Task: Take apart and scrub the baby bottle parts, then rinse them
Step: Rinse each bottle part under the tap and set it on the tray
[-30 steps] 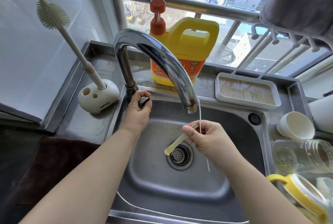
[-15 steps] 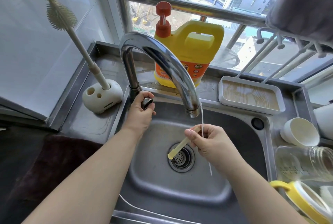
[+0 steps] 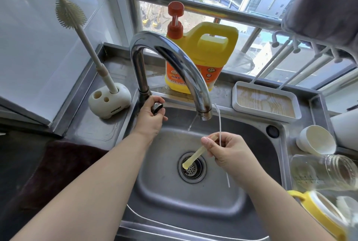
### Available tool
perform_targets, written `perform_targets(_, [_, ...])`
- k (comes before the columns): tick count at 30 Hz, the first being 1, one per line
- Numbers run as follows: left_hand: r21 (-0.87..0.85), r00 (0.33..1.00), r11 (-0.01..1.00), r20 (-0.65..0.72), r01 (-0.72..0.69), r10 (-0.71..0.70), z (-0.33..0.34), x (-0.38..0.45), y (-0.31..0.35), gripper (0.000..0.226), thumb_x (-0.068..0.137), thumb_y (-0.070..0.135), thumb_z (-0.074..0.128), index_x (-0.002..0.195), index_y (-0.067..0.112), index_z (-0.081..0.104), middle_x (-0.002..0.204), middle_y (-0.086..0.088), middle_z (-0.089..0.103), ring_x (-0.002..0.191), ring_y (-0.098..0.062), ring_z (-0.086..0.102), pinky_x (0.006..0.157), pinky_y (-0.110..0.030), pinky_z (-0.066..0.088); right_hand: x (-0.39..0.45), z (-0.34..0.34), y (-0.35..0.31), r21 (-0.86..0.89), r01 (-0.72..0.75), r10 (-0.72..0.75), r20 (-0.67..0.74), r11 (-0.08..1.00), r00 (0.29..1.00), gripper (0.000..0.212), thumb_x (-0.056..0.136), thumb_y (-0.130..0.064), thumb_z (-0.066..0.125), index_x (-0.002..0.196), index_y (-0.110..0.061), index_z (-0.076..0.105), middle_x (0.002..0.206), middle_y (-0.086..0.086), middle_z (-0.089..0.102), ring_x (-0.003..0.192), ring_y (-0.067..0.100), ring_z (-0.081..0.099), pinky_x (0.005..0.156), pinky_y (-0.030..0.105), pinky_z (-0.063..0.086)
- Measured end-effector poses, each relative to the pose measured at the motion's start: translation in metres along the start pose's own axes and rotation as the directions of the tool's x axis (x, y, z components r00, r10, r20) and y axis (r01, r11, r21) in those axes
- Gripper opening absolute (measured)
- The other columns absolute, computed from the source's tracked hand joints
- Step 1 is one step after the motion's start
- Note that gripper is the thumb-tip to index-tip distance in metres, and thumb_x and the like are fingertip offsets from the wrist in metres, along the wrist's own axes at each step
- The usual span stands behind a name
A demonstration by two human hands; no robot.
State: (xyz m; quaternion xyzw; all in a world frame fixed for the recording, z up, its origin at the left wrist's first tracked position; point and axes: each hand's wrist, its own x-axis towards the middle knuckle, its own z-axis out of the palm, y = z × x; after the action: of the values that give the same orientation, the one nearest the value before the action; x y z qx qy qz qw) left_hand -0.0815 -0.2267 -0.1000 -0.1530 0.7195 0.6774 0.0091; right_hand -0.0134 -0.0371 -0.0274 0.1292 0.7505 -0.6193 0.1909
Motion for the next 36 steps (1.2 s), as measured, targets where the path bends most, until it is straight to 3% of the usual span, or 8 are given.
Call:
perform_targets(5, [0.123,0.998,0.992,0.054,0.017,-0.024,-0.006,-0.002,0.004,0.022,0.095,0.005,0.049,0.105,0.024,0.052,0.114,-0.007,0.048,0.069,-0.016,0.059,0.068,-0.017,0.05,-0.01,-0.002,-0.002,-0.019,0.012,-0.012,-0.018,1.0,1.0,0.023,0.085,-0.018,0.068,0.064,-0.013,0.061,0.051,0.001,0.053,0.035,0.0,0.038,0.04,0.009,0.029])
perform_targets(10, [0.235,0.99,0.968,0.091,0.086,-0.11,-0.02,-0.034,0.013,0.063,0.09,0.021,0.061,0.139,0.044,0.029,0.131,0.002,0.046,0.108,-0.016,0.057,0.098,-0.038,0.045,-0.015,0.002,-0.007,-0.058,0.009,-0.01,-0.011,0.998,1.0,0.016,0.085,-0.018,0.068,0.072,-0.008,0.064,0.051,-0.003,0.055,0.034,-0.001,0.04,0.04,0.009,0.031])
perform_targets(14, [0.327,0.993,0.945,0.099,0.026,-0.061,-0.027,-0.064,0.014,0.034,0.091,0.019,0.06,0.121,0.026,0.047,0.113,0.003,0.057,0.094,-0.017,0.062,0.081,-0.029,0.048,-0.015,0.005,-0.009,-0.076,-0.012,0.011,-0.015,0.997,1.0,0.014,0.085,-0.019,0.068,0.078,-0.007,0.066,0.057,0.002,0.058,0.034,-0.001,0.041,0.041,0.008,0.032])
perform_targets(19, [0.285,0.985,0.945,0.018,0.16,-0.172,-0.036,-0.052,0.008,0.014,0.091,0.018,0.059,0.096,0.022,0.048,0.092,-0.002,0.061,0.095,-0.029,0.064,0.065,-0.024,0.042,-0.014,0.004,-0.007,-0.06,-0.021,0.018,-0.043,0.998,0.999,0.015,0.085,-0.021,0.068,0.077,-0.009,0.065,0.058,0.003,0.06,0.034,-0.001,0.041,0.04,0.009,0.031])
perform_targets(22, [0.329,0.993,0.94,0.046,0.089,-0.11,-0.041,-0.042,0.009,0.021,0.091,0.018,0.058,0.099,0.031,0.043,0.095,-0.006,0.061,0.094,-0.027,0.062,0.076,-0.03,0.044,-0.014,0.004,-0.005,-0.052,-0.02,0.018,-0.043,0.998,0.999,0.016,0.085,-0.02,0.068,0.079,-0.006,0.066,0.058,0.003,0.059,0.034,-0.001,0.04,0.04,0.008,0.031])
perform_targets(27, [0.374,0.984,0.926,0.147,0.04,-0.101,-0.034,-0.026,0.013,0.051,0.095,0.025,0.052,0.136,0.049,0.033,0.117,0.001,0.059,0.103,-0.019,0.059,0.097,-0.033,0.043,-0.01,0.007,-0.001,-0.046,-0.023,0.021,-0.035,0.999,0.999,0.019,0.085,-0.021,0.068,0.083,-0.002,0.067,0.058,0.001,0.058,0.035,-0.001,0.04,0.041,0.008,0.031])
perform_targets(30, [0.343,0.985,0.938,0.136,0.055,-0.107,-0.025,-0.014,0.01,0.044,0.094,0.029,0.053,0.12,0.062,0.04,0.129,-0.002,0.054,0.115,-0.025,0.055,0.104,-0.045,0.042,-0.007,0.009,0.001,-0.056,-0.018,0.016,-0.026,0.998,1.0,0.019,0.085,-0.022,0.068,0.081,-0.004,0.068,0.059,0.002,0.059,0.036,0.0,0.039,0.042,0.011,0.031])
perform_targets(36, [0.257,0.991,0.965,0.106,0.047,-0.077,-0.017,0.001,0.001,0.039,0.092,0.023,0.057,0.088,0.06,0.047,0.1,0.004,0.055,0.094,-0.026,0.058,0.094,-0.053,0.048,0.0,0.011,0.004,-0.068,-0.025,0.024,-0.017,0.997,1.0,0.018,0.086,-0.022,0.067,0.08,-0.006,0.067,0.061,0.003,0.061,0.036,-0.001,0.041,0.043,0.009,0.031])
